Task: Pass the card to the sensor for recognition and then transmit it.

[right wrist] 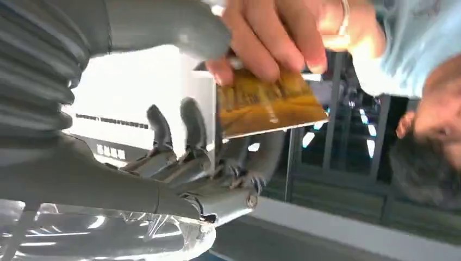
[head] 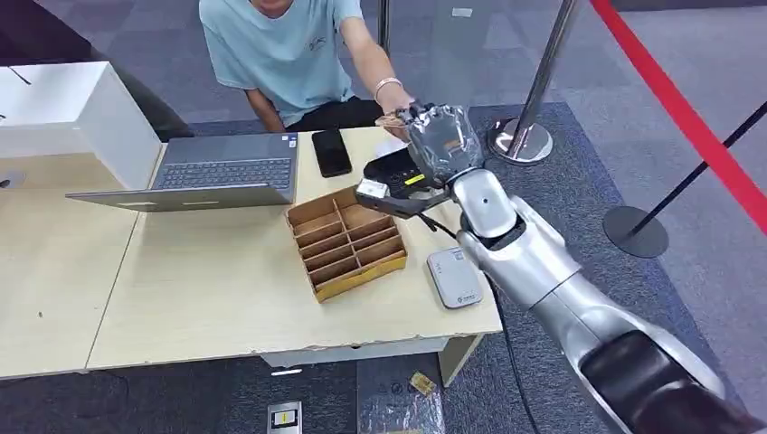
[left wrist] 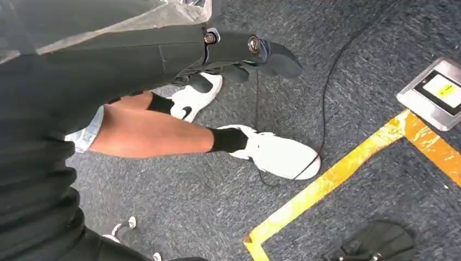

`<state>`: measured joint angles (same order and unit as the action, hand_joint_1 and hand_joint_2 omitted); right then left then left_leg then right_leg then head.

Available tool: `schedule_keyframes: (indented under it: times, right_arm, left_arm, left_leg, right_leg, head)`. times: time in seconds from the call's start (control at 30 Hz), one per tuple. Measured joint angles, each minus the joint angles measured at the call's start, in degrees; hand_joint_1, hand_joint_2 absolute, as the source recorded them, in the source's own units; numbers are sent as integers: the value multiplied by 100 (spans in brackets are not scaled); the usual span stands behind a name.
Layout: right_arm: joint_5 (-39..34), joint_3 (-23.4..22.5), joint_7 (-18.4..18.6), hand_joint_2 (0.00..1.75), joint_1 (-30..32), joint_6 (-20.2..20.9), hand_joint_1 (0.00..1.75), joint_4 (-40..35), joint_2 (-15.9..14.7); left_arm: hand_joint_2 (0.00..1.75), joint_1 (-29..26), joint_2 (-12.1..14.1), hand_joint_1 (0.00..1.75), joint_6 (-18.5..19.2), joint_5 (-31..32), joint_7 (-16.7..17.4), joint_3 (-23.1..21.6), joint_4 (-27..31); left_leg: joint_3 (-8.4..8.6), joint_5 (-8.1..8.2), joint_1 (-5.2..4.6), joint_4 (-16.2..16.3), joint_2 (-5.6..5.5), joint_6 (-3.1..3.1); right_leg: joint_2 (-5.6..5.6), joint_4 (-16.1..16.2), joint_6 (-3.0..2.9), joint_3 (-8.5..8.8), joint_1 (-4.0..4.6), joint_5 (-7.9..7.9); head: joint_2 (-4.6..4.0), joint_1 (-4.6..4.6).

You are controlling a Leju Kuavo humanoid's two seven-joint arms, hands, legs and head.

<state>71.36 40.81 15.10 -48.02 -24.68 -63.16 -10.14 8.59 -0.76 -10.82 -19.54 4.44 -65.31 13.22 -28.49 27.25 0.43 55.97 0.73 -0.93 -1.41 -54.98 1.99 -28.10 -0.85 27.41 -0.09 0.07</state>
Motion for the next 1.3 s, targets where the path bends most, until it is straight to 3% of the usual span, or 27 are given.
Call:
schedule_keyframes:
  times: [0.33,0.63,0.8,0.87,1.07,1.3]
  right_arm:
    - [-512,-124,-2,175,143,-85,0,164,33]
    - [-1398,-426,382,175,434,85,0,-509,-126]
    - [-1466,-459,443,175,464,122,0,-594,-170]
    - [-1888,-765,774,175,673,387,0,-1179,-514]
    - [-2701,-1416,1274,175,1356,437,0,-2159,-1224]
    - [-1749,-2264,1676,175,2239,1215,0,-3566,-2096]
  left_arm:
    - [175,-58,42,0,-7,-17,33,0,2]
    - [175,-49,28,0,-85,-116,-129,2,2]
    - [175,-49,28,0,-96,-135,-140,4,2]
    - [175,-70,26,0,-166,-232,-199,70,2]
    - [175,-201,22,0,-243,-376,-326,144,0]
    - [175,-286,22,0,-267,-531,-348,269,-2]
  left_leg:
    - [1,0,0,1,0,0]
    - [5,0,0,4,1,0]
    - [4,0,0,4,1,0]
    - [5,1,-1,8,0,1]
    - [3,4,-2,10,2,4]
    - [-1,6,-2,8,1,6]
  right_leg:
    - [0,0,0,-1,0,0]
    - [0,2,0,-2,-1,0]
    - [0,2,0,-2,0,0]
    - [2,6,3,-5,-2,-2]
    - [2,11,4,-1,-2,-2]
    - [2,13,4,-3,-2,-2]
  head:
    - [0,0]
    - [0,0]
    - [0,0]
    - [0,0]
    - [0,2]
    - [0,-2]
